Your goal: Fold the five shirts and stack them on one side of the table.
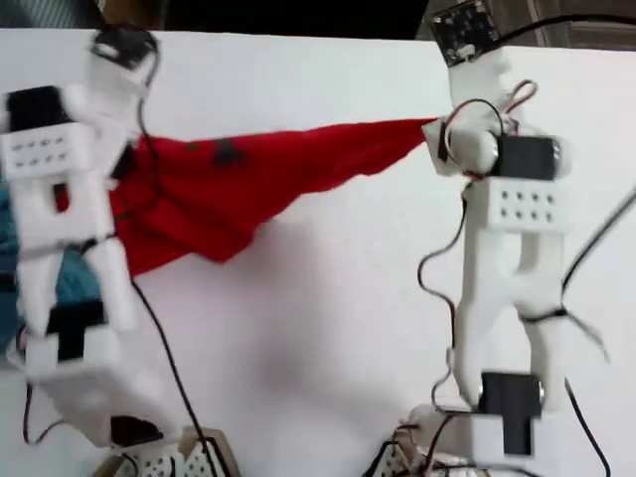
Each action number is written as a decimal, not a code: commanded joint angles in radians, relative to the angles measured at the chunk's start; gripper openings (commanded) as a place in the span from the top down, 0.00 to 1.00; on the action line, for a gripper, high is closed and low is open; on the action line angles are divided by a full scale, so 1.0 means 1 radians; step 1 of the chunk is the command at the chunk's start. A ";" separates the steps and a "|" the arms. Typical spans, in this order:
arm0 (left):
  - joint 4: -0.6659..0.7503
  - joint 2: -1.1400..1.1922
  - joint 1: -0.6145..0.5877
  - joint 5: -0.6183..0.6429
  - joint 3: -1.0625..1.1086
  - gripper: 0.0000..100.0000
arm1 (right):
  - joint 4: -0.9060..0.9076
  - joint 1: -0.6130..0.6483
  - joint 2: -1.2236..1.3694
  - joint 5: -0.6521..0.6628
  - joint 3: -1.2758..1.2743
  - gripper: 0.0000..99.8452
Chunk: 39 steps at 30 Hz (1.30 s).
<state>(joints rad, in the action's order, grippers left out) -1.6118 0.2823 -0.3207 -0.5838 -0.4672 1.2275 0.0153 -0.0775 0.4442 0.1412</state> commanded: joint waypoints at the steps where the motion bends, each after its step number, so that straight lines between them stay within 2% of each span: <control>1: 0.121 0.163 0.049 -0.012 0.004 0.97 | -0.111 0.002 0.104 0.008 -0.021 0.98; 5: 0.173 0.321 0.089 -0.005 -0.068 0.86 | -0.202 0.002 0.226 0.008 -0.043 0.98; 9: 0.087 0.387 0.087 -0.003 -0.259 0.70 | -0.220 0.002 0.277 0.008 -0.038 0.98; 14: -0.180 0.391 0.120 -0.009 -0.535 0.70 | -0.220 0.004 0.277 0.009 -0.037 0.98; 16: -0.180 0.374 0.127 -0.006 -0.539 0.70 | -0.220 0.004 0.277 0.009 -0.037 0.98; 20: -0.178 0.311 0.178 -0.005 -0.415 0.70 | -0.219 0.002 0.277 0.009 -0.025 0.98; 27: -0.158 0.130 0.348 -0.005 0.035 0.70 | -0.219 -0.004 0.277 0.009 -0.021 0.98; 35: 0.100 0.060 0.293 -0.008 0.377 0.70 | -0.217 -0.004 0.277 0.009 -0.021 0.98; 39: 0.282 0.060 0.276 -0.006 0.515 0.70 | -0.217 -0.004 0.277 0.009 -0.021 0.98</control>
<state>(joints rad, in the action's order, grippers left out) -1.4461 0.4081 -0.0322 -0.5823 -0.0176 1.0280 0.0138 0.2033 0.4442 0.0936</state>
